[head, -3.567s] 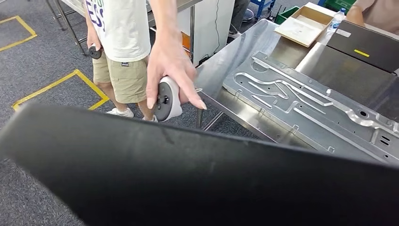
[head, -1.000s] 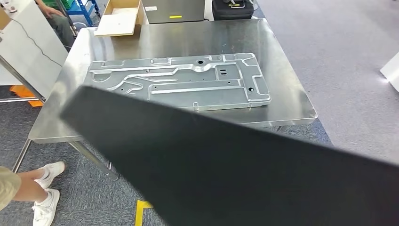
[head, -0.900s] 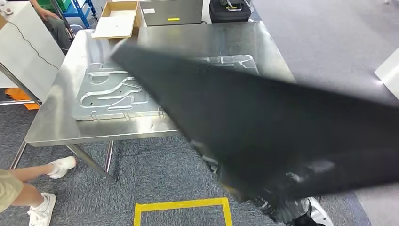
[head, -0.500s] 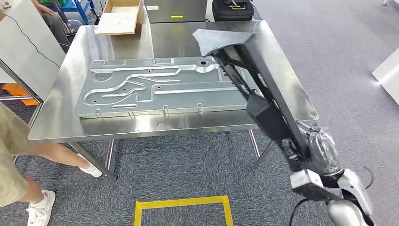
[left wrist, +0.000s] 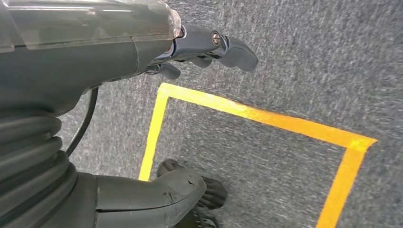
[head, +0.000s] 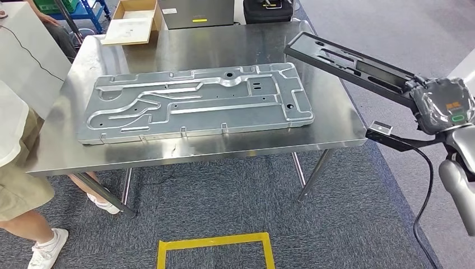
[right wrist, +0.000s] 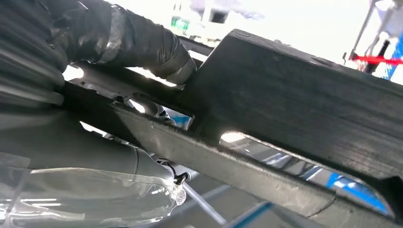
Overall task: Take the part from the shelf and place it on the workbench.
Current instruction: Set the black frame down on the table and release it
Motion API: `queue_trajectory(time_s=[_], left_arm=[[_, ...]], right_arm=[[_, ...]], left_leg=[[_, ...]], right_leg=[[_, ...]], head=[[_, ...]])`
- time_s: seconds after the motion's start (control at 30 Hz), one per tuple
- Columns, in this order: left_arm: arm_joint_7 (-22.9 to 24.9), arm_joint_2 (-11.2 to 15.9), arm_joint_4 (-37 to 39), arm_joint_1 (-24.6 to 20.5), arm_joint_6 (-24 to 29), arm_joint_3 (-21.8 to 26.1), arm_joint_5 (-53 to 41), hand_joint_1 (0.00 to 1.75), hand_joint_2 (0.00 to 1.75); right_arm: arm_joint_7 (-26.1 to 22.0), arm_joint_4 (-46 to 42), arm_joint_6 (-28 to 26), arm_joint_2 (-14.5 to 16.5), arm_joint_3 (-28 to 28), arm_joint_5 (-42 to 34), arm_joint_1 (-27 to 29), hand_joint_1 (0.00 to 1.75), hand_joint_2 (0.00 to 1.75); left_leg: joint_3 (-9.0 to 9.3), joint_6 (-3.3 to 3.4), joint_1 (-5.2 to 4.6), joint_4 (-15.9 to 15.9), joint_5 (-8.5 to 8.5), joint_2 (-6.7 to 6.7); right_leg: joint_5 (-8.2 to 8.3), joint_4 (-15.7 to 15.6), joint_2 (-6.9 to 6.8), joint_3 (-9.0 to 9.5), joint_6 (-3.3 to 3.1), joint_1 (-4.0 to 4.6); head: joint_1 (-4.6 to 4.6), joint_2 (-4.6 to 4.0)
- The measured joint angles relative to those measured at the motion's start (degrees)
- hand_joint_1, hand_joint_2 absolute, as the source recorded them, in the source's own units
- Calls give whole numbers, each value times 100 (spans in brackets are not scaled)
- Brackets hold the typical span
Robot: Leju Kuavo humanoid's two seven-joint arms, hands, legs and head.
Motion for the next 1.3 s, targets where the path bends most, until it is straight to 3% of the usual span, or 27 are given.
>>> queue_trajectory(time_s=[0.07, 0.13, 0.23, 0.3, 0.4, 0.43, 0.47, 0.5, 0.57, 0.63, 0.7, 0.8, 0.83, 0.9, 0.97, 1.0, 1.03, 1.07, 1.13, 1.3], left_arm=[[54, 38, -1, -11, 25, -21, -39, 0, 175], [87, 95, -2, -42, 39, -37, -80, 0, 175], [111, 167, -2, -64, 26, -87, -137, 0, 175], [112, 195, -2, -80, -3, -131, -184, 0, 175], [116, 203, -2, -96, -41, -194, -258, 0, 175], [119, 203, -2, -94, -46, -212, -275, 0, 175], [121, 203, -2, -93, -48, -229, -288, 0, 175], [122, 203, -2, -94, -49, -245, -298, 0, 175], [124, 205, -2, -94, -45, -272, -308, 0, 175], [131, 211, -2, -96, -31, -294, -335, 0, 175], [149, 216, -2, -93, 0, -318, -380, 0, 175], [170, 223, -1, -90, 58, -355, -414, 0, 175], [172, 229, -1, -91, 67, -361, -417, 0, 175], [173, 241, -2, -88, 70, -371, -432, 0, 175], [170, 246, -2, -79, 74, -387, -456, 0, 175], [164, 248, -2, -74, 77, -396, -468, 0, 175], [153, 252, -2, -70, 83, -403, -474, 0, 175], [139, 259, -2, -68, 93, -408, -478, 0, 175], [102, 286, -2, -73, 125, -422, -489, 0, 175], [53, 329, -2, -71, 161, -453, -521, 0, 175]], right_arm=[[-28, 433, 166, -5, 513, 333, -667, 175, 175], [-117, 943, 338, 49, 1102, 541, -1374, 175, 175], [-407, 1761, 518, 235, 1958, 488, -2286, 175, 175], [-576, 2338, 510, 409, 2426, 256, -2758, 175, 175], [-709, 3233, 308, 754, 2883, -117, -3175, 175, 175], [-731, 3517, 225, 876, 2988, -234, -3231, 175, 175], [-739, 3766, 160, 988, 3065, -335, -3255, 175, 175], [-731, 3987, 109, 1091, 3122, -429, -3264, 175, 175], [-691, 4366, 28, 1273, 3181, -604, -3283, 175, 175], [-624, 4690, -117, 1439, 3195, -802, -3300, 175, 175], [-589, 4980, -351, 1586, 3157, -1040, -3266, 175, 175], [-661, 5291, -614, 1746, 2991, -1410, -3166, 175, 175], [-700, 5371, -663, 1792, 2929, -1501, -3141, 175, 175], [-786, 5518, -744, 1871, 2818, -1627, -3078, 175, 175], [-873, 5639, -780, 1914, 2732, -1679, -2994, 175, 175], [-918, 5692, -787, 1923, 2694, -1687, -2955, 175, 175], [-966, 5738, -789, 1927, 2660, -1672, -2927, 175, 175], [-1013, 5774, -795, 1928, 2633, -1639, -2910, 175, 175], [-1101, 5842, -838, 1924, 2592, -1513, -2901, 175, 175], [-1195, 5989, -893, 1884, 2569, -1244, -2897, 175, 175]], left_leg=[[346, 93, -29, -818, 444, 1], [587, 156, -65, -1397, 653, 10], [624, 181, -70, -1547, 702, 18], [653, 220, -37, -1634, 762, 18], [659, 245, -18, -1674, 793, 8], [659, 242, -13, -1671, 790, 2], [661, 235, -5, -1665, 785, -3], [663, 221, 4, -1653, 775, -10], [665, 171, 17, -1618, 742, -26], [643, 99, 9, -1582, 716, -33], [630, 28, 5, -1580, 712, -32], [589, -55, 15, -1453, 595, -31], [486, -72, 19, -1222, 458, -32], [116, -90, 27, -471, 100, -31], [-185, -95, 26, 73, -36, -31], [-191, -88, 26, 40, 61, -30], [-79, -71, 25, -226, 256, -30], [105, -48, 23, -637, 471, -32], [430, -1, 1, -1289, 702, -38], [555, 118, -9, -1523, 741, -33]], right_leg=[[-13, 24, 11, 2, -5, 24], [-15, 51, 22, -25, 26, 39], [0, 48, 16, -55, 117, 28], [-113, 205, -4, -128, 184, 17], [-577, 1184, -17, -614, 297, -45], [-655, 1477, -18, -772, 329, -68], [-623, 1580, -21, -847, 354, -90], [-477, 1445, -25, -807, 371, -112], [-65, 714, -43, -487, 381, -146], [132, 138, -51, -232, 325, -120], [120, 38, -41, -202, 235, -71], [131, -8, -37, -166, 99, -88], [135, -28, -39, -146, 55, -96], [123, -32, -39, -131, -4, -75], [104, -17, -34, -126, -21, -47], [91, -2, -31, -121, -23, -37], [71, 20, -25, -116, -18, -30], [46, 47, -20, -112, -6, -27], [6, 99, -5, -122, 36, -10], [-63, 163, 0, -140, 180, -25]], head=[[0, -1], [0, 0], [1, -1], [2, 0], [3, 0], [3, 0], [3, -1], [3, -1], [3, 0], [3, 0], [3, 0], [1, 0], [1, 0], [1, 0], [2, 1], [2, 0], [2, 0], [2, 0], [2, 0], [2, 0]])
